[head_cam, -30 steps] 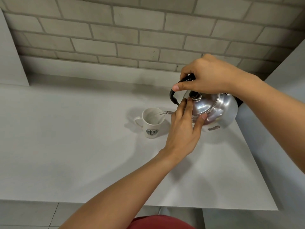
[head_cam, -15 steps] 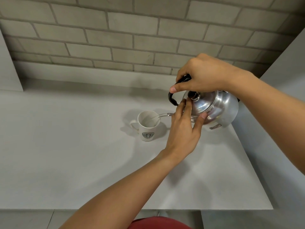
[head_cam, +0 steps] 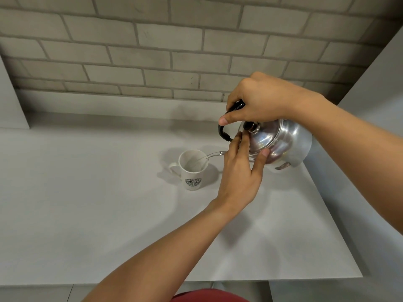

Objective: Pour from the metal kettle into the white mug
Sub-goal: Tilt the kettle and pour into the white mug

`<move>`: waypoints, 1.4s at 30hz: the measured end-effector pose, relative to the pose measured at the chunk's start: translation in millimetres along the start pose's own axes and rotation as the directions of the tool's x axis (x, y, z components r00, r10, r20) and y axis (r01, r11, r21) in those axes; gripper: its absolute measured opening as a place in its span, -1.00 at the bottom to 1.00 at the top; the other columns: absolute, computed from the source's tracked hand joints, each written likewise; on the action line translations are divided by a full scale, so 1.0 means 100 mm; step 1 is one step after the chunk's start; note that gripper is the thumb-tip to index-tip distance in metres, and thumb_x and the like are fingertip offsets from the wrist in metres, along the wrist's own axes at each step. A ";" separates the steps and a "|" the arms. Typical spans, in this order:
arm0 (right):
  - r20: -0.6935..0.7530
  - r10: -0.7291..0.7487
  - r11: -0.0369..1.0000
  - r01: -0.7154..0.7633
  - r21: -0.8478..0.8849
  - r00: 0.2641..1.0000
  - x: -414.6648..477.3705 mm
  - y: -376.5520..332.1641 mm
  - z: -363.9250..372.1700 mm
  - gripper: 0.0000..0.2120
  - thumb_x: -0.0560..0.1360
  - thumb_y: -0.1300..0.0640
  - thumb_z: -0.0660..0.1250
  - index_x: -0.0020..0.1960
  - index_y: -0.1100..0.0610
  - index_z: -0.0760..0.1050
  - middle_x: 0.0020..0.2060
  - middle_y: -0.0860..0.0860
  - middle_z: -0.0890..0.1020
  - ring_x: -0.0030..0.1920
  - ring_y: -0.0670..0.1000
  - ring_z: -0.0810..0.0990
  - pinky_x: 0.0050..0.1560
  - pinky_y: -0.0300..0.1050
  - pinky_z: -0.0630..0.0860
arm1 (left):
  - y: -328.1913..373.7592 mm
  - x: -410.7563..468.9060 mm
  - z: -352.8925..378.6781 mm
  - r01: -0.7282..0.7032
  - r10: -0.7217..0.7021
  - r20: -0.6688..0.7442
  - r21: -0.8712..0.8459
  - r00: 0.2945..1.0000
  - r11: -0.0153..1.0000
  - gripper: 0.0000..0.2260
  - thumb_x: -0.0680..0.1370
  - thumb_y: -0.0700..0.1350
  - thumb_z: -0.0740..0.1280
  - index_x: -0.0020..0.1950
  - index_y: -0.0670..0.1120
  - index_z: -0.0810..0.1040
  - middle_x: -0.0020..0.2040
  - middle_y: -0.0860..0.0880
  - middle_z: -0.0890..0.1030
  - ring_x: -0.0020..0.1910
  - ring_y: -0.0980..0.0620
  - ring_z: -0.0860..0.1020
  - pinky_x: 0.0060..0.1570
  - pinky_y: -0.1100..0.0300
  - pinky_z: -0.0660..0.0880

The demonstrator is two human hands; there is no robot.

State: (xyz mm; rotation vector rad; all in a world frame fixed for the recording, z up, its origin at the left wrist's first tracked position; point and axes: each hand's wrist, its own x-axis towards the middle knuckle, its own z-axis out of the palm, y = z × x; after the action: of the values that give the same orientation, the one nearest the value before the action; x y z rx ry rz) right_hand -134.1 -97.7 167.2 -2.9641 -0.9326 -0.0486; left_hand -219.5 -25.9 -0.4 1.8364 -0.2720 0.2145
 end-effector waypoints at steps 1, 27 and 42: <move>-0.001 -0.001 1.000 0.001 0.000 1.000 0.00 0.00 0.00 -0.56 0.44 -0.40 0.42 -0.06 -0.04 0.75 -0.32 -0.16 0.67 -0.23 -0.12 0.60 -0.29 -0.14 0.48 | 0.00 0.00 0.00 -0.001 0.001 -0.001 -0.001 1.000 1.000 -0.42 0.71 0.12 0.22 0.68 -0.04 0.19 0.62 -0.04 0.27 0.59 -0.07 0.30 0.46 -0.12 0.41; 0.013 -0.046 0.998 0.046 -0.036 0.999 0.07 0.00 -0.07 -0.54 0.46 -0.38 0.42 -0.05 0.01 0.75 -0.34 -0.15 0.64 -0.24 -0.07 0.60 -0.32 -0.15 0.44 | 0.02 0.08 0.06 0.011 -0.014 -0.040 -0.068 0.999 0.998 -0.43 0.71 0.13 0.21 0.67 -0.06 0.21 0.63 -0.02 0.24 0.63 -0.04 0.26 0.51 -0.13 0.39; 0.036 -0.054 0.996 0.056 -0.064 0.998 0.12 -0.04 -0.13 -0.54 0.46 -0.37 0.43 -0.03 0.02 0.75 -0.33 -0.19 0.60 -0.23 -0.09 0.56 -0.22 -0.08 0.46 | 0.07 0.10 0.06 0.001 -0.008 -0.063 -0.111 0.998 0.994 -0.44 0.71 0.13 0.21 0.67 -0.05 0.22 0.60 0.01 0.27 0.60 -0.02 0.30 0.48 -0.13 0.42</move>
State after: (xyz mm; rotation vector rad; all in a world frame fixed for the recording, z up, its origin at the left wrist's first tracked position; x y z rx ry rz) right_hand -126.9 -87.9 180.7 -3.0070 -1.0361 -0.0309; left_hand -212.0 -33.9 6.8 1.7172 -0.2310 0.2500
